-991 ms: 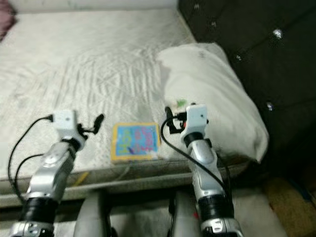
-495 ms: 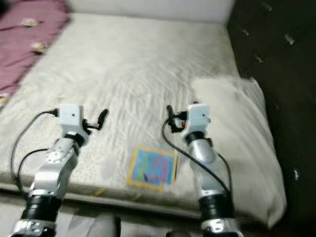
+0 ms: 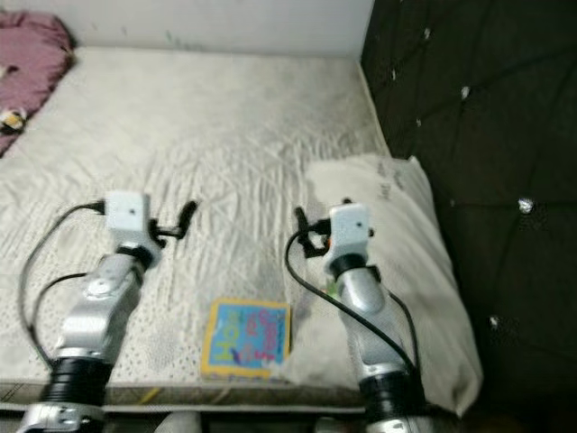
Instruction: Clean up the room
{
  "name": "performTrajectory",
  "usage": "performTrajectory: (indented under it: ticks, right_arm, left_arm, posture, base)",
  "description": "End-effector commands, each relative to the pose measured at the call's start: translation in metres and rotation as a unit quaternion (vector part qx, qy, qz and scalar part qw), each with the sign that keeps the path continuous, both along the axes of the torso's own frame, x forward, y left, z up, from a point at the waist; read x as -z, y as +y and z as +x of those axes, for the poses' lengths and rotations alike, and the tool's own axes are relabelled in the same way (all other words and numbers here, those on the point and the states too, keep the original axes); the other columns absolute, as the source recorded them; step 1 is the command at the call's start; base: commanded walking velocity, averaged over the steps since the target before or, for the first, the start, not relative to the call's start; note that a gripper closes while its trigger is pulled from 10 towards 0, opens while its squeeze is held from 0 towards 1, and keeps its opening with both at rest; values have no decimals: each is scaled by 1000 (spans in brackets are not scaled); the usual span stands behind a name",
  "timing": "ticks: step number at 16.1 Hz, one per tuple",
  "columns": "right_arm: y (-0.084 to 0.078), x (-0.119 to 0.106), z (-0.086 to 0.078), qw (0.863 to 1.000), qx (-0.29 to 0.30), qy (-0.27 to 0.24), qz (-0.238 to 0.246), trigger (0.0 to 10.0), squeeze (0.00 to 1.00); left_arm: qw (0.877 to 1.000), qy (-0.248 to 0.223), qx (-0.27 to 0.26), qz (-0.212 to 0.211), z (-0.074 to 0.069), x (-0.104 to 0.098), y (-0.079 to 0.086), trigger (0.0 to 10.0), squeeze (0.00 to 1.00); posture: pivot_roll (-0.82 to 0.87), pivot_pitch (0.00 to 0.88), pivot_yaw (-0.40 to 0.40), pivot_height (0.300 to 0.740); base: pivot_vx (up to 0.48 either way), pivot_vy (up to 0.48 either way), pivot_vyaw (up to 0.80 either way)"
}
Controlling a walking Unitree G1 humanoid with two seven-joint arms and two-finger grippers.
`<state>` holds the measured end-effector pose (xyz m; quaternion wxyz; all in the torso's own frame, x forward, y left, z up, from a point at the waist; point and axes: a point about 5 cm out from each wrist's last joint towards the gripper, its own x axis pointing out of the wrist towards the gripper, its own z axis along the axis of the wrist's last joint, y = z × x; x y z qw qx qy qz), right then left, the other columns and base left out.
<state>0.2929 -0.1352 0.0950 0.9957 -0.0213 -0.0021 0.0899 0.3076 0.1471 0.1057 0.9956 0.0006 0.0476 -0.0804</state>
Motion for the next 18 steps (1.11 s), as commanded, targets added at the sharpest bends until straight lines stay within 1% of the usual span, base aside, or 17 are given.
performTrajectory:
  ticks: [1, 3, 4, 8, 11, 15, 17, 18]
  right_arm:
    - [-2, -3, 0, 1000, 4, -4, 0, 10000, 0]
    - [-2, -4, 3, 1000, 3, -7, -3, 10000, 0]
    - [-2, -5, 4, 1000, 4, -9, -4, 10000, 0]
    - [0, -5, 6, 1000, 2, -11, -8, 10000, 0]
    - [4, -4, 3, 1000, -11, -13, -9, 10000, 0]
    - [3, -4, 3, 1000, -11, -13, -9, 10000, 0]
    - [7, -6, 3, 999, -26, -23, -28, 10000, 0]
    - [9, -6, 3, 999, -28, -23, -27, 10000, 0]
  left_arm:
    - [1000, 4, 6, 1, 0, 0, -2, 10000, 0]
    - [1000, 10, 0, -5, 0, 1, 0, 10000, 0]
    - [1000, 11, 1, -7, -1, 2, 1, 10000, 0]
    - [1000, 8, 5, -1, -1, 1, 1, 10000, 0]
    - [1000, 6, 5, -1, -1, 0, 0, 10000, 0]
    - [1000, 5, 6, -1, 0, 0, 0, 10000, 0]
    - [1000, 8, 3, -2, -1, 0, 0, 10000, 0]
    - [1000, 9, 2, -2, -1, 1, 0, 10000, 0]
  posture:
    - [-24, 0, -13, 740]
    - [-21, 0, -16, 740]
    - [-21, 0, -16, 740]
    - [-13, 0, -16, 740]
    - [-16, 0, -16, 740]
    - [-15, 0, -17, 740]
    - [-14, 0, -19, 740]
    - [-14, 0, -19, 740]
  base:
    - [0, 0, 0]
    - [0, 0, 0]
    - [0, 322, 0]
    - [0, 480, 0]
    - [0, 480, 0]
    - [0, 480, 0]
    - [0, 480, 0]
    - [0, 480, 0]
